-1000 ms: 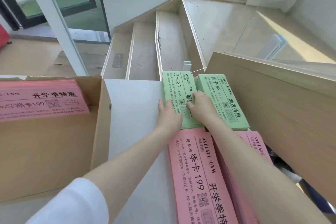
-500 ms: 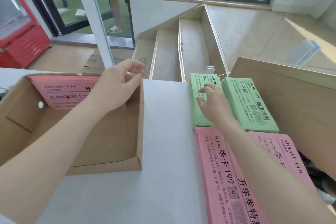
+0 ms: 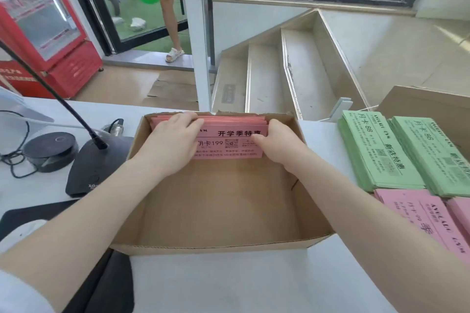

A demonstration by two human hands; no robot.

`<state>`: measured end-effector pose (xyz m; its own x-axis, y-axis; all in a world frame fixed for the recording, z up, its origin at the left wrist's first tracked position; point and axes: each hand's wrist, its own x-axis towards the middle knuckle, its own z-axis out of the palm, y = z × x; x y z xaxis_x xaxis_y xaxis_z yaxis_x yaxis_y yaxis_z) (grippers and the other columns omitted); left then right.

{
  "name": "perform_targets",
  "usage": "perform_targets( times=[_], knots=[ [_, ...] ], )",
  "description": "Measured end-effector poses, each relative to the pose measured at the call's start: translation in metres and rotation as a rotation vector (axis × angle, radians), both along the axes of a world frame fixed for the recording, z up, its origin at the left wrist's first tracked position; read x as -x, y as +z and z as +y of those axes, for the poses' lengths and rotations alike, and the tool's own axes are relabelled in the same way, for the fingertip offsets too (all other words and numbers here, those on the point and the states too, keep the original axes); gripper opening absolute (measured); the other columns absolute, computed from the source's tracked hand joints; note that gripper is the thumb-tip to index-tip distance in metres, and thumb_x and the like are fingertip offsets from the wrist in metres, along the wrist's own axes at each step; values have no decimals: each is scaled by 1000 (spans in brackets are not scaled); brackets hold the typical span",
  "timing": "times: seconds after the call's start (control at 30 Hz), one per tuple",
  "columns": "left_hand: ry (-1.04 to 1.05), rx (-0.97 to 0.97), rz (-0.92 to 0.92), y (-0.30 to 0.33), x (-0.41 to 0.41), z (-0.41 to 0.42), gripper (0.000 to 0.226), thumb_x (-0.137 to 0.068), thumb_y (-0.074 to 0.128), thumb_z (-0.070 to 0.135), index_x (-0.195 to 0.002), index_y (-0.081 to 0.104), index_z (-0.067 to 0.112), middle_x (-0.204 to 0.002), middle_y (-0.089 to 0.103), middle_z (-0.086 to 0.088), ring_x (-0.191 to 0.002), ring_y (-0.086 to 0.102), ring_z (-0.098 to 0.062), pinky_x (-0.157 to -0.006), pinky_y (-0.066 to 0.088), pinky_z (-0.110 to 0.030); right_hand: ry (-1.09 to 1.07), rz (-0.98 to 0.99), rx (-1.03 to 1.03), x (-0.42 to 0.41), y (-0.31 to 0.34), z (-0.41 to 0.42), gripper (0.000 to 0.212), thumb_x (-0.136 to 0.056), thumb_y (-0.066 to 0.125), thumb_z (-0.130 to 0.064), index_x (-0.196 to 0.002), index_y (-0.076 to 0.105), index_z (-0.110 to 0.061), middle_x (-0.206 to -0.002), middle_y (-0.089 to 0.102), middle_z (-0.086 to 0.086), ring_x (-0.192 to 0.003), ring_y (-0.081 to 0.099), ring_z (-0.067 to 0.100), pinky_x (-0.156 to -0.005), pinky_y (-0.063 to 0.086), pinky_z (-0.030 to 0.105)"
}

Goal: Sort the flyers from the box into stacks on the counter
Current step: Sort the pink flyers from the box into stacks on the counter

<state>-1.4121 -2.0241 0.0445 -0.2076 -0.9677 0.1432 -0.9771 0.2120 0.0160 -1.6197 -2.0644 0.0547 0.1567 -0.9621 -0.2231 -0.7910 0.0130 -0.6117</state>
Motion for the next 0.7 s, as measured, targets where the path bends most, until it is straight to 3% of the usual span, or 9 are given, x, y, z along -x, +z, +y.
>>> perform_targets(
  times=[0.1,0.17,0.23,0.33,0.43,0.57,0.7],
  knots=[
    [-151,78,-80,-5,-12,1,53,-60,75,-2,-111,61,0,-101,63,-18,-87,61,-37,-65,50,-43,-164,-295,-104,-5,-8,1,34,-91,55,-20,-121,43,-10,-107,59,3,-94,56,16,-77,48,28],
    [-216,98,-138,-7,-18,4,53,-51,75,-8,-102,66,5,-87,63,-12,-73,61,-32,-59,47,-36,-159,-282,-82,-6,-11,6,32,-89,57,-16,-118,44,-18,-99,58,-4,-87,55,10,-68,44,19],
    [-252,19,-97,-8,-20,8,54,-68,61,-9,-117,60,13,-99,60,-9,-83,58,-30,-65,42,-35,-157,-237,-55,-5,-14,9,30,-87,59,-14,-115,50,-17,-101,59,-3,-90,57,13,-70,45,22],
    [-206,-101,-42,-14,-23,8,69,-84,37,-6,-143,27,29,-124,46,0,-103,49,-24,-67,35,-30,-180,-230,34,-4,-19,11,13,-85,62,-14,-97,60,-16,-97,64,0,-89,59,15,-70,46,24],
    [-184,-80,-53,-12,-26,3,76,-85,36,-5,-147,12,31,-122,44,2,-104,49,-22,-63,33,-29,-193,-266,59,-4,-18,8,3,-85,63,-14,-85,63,-17,-83,62,-4,-76,54,11,-62,40,20],
    [-101,-75,100,-13,-33,-11,62,-89,43,0,-143,26,27,-122,52,0,-104,54,-24,-63,39,-31,-301,-366,43,-5,-19,-2,2,-84,65,-18,-85,63,-18,-87,64,0,-74,57,12,-67,44,22],
    [-145,13,153,-19,-38,-20,60,-83,50,-6,-138,39,14,-122,53,-11,-103,53,-32,-76,45,-40,-403,-374,64,-6,-26,-5,13,-82,65,-10,-95,63,-13,-90,67,4,-85,64,18,-71,49,24]
  ],
)
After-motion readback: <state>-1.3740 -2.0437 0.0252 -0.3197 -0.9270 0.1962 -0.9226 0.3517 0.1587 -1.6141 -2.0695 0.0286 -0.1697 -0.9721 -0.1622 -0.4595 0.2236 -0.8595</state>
